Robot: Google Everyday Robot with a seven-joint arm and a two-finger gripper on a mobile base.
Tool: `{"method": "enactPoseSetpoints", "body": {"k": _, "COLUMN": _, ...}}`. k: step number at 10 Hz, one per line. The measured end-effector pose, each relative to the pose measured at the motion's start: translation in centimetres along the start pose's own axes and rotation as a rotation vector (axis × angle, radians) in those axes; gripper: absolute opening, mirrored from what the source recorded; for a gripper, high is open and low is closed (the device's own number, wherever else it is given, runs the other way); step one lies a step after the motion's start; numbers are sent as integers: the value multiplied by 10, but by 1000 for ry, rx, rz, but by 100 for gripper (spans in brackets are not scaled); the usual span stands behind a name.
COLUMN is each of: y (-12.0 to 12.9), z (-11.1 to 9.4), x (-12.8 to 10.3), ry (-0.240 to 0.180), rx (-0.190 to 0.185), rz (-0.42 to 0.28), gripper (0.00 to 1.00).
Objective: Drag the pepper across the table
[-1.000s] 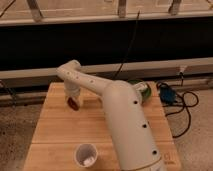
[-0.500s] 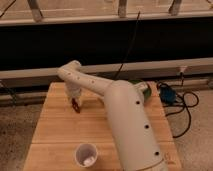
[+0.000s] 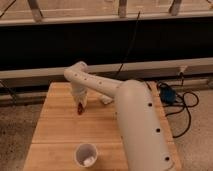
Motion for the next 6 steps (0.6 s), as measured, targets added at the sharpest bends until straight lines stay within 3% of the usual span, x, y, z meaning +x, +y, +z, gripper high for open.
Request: {"method": "enactPoseSetpoints", "body": {"k": 6, "y": 17, "z": -2, "x": -19, "ry": -3, "rx": -23, "rz": -24, "gripper": 3}}
